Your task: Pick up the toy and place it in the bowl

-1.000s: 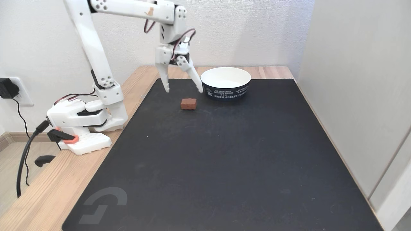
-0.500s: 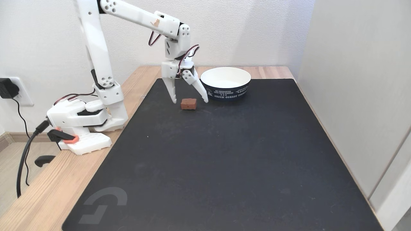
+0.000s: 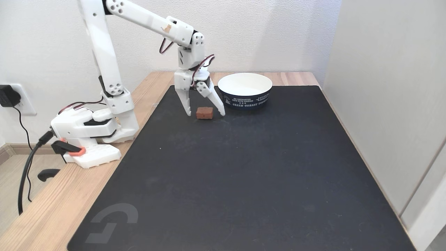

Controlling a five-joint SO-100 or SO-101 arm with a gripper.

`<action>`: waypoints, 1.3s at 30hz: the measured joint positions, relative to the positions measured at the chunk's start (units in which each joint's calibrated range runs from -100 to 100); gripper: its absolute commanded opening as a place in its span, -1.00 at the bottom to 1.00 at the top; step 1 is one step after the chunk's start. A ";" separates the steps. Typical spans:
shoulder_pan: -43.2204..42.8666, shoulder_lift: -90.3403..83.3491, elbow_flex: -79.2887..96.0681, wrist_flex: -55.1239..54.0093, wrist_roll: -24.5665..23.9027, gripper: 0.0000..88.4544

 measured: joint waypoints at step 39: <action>-2.41 -8.08 -18.04 7.94 0.00 -0.86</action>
